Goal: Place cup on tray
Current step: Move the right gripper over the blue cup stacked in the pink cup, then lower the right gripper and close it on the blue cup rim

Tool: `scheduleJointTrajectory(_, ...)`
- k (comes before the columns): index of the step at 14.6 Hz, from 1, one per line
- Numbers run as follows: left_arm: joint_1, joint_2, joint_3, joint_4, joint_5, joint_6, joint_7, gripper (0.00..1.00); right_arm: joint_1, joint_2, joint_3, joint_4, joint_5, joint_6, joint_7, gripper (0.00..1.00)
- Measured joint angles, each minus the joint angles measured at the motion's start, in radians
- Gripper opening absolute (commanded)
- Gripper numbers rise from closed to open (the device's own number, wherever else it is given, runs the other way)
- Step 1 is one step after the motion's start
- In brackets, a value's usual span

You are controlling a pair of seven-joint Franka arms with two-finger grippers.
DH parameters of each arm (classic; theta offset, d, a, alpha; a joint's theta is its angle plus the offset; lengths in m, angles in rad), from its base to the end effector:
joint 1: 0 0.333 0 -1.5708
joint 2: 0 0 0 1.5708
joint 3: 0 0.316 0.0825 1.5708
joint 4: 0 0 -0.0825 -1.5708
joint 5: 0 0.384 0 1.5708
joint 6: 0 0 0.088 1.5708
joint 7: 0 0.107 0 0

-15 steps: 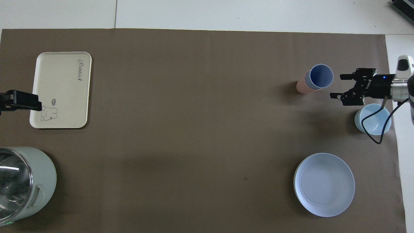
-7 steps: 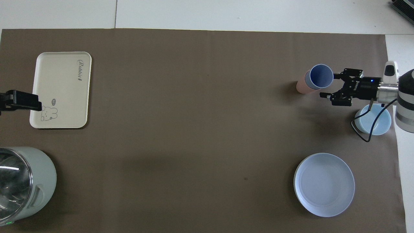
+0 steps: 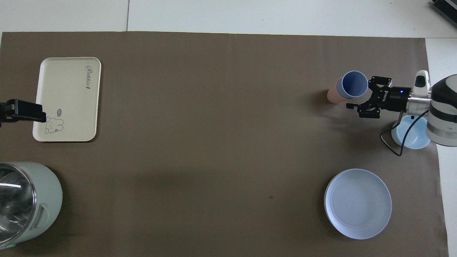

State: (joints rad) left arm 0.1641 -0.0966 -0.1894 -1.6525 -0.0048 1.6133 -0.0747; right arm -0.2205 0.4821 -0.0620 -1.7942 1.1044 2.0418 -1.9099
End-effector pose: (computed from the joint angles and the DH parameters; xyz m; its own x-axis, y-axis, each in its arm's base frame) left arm 0.5286 -0.0190 0.6410 0.9972 0.0495 0.0565 0.0501 -0.9987 -0.0092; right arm 0.6347 -0.1293 0.2864 0.4235 0.4842 0.7656 0.8566 -0.4889 -0.1647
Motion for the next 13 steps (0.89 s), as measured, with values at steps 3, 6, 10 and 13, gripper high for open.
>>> scheduleJointTrajectory(3,0.000,0.000,0.000,0.000,0.000,0.000,0.000,1.00,0.011,0.000,0.000,0.000,0.016,0.010,-0.015,1.00)
scheduleJointTrajectory(6,0.000,0.000,0.000,0.000,0.000,0.000,0.000,1.00,0.018,0.000,0.000,0.000,0.046,0.025,-0.040,1.00)
scheduleJointTrajectory(10,0.000,0.000,0.000,0.000,0.000,0.000,0.000,1.00,0.032,0.006,0.001,-0.003,0.080,0.046,-0.061,1.00)
scheduleJointTrajectory(13,0.000,0.000,0.000,0.000,0.000,0.000,0.000,1.00,0.036,0.022,0.001,-0.004,0.112,0.048,-0.095,1.00)
